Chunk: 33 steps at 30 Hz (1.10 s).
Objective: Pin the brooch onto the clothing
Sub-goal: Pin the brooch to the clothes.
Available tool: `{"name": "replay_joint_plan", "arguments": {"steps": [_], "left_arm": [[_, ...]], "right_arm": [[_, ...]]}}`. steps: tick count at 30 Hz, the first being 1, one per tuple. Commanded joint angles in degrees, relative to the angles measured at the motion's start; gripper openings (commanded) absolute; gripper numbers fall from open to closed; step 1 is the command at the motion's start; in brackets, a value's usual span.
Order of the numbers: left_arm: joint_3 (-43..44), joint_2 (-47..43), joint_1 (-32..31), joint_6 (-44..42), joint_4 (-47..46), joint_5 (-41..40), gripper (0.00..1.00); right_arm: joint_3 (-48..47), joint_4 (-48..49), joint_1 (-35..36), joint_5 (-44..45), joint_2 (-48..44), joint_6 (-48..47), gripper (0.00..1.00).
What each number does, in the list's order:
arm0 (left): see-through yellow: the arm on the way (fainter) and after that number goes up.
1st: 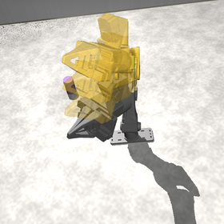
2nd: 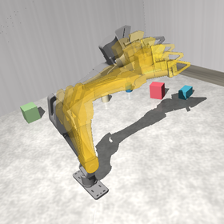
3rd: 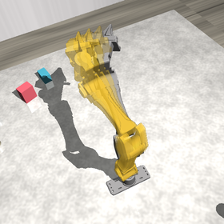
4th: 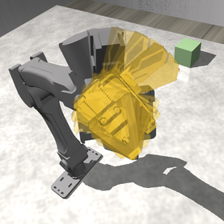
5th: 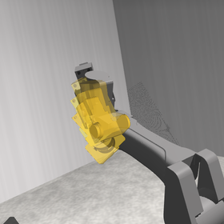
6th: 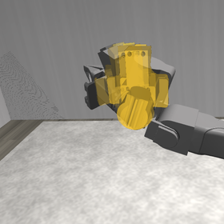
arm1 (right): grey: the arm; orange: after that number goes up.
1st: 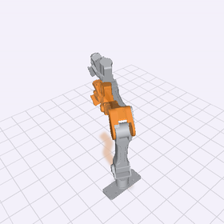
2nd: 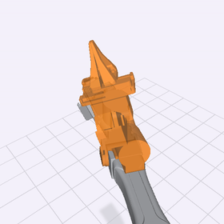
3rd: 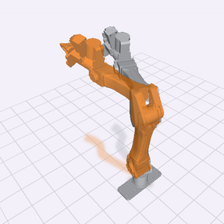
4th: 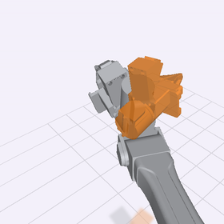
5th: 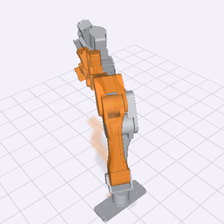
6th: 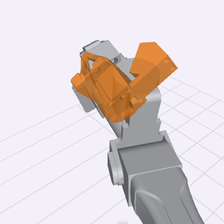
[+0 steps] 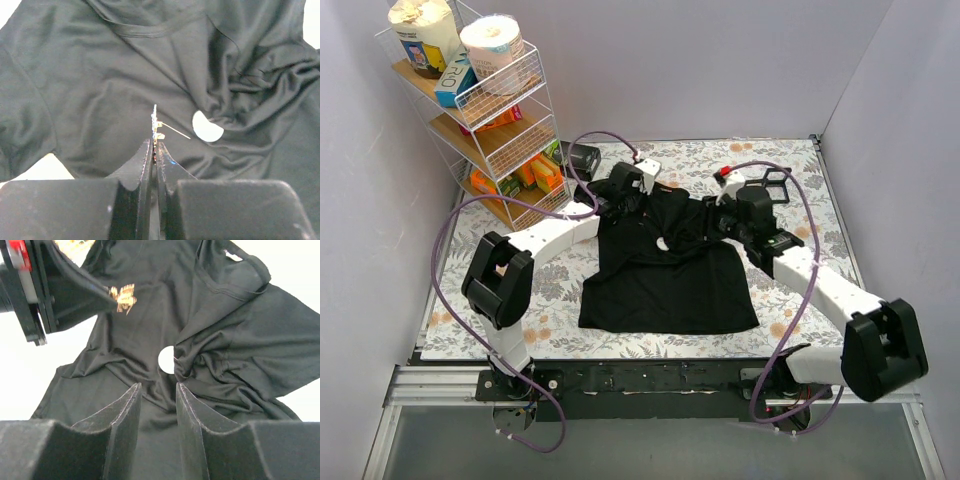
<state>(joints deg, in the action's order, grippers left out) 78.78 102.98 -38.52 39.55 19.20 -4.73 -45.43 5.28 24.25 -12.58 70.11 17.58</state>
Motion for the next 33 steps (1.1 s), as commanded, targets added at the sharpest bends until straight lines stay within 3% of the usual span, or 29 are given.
{"name": "replay_joint_plan", "arguments": {"steps": [1, 15, 33], "left_arm": [[3.6, 2.3, 3.1, 2.5, -0.7, 6.3, 0.0], [4.1, 8.0, 4.7, 9.4, -3.0, 8.1, 0.0], [3.4, 9.3, 4.7, 12.1, -4.0, 7.9, 0.0]], "right_arm": [[-6.8, -2.1, 5.4, 6.9, 6.5, -4.6, 0.41], [-20.5, -3.6, 8.9, 10.4, 30.2, -5.8, 0.37], [-24.5, -5.2, 8.8, 12.3, 37.6, -2.6, 0.34]]}}
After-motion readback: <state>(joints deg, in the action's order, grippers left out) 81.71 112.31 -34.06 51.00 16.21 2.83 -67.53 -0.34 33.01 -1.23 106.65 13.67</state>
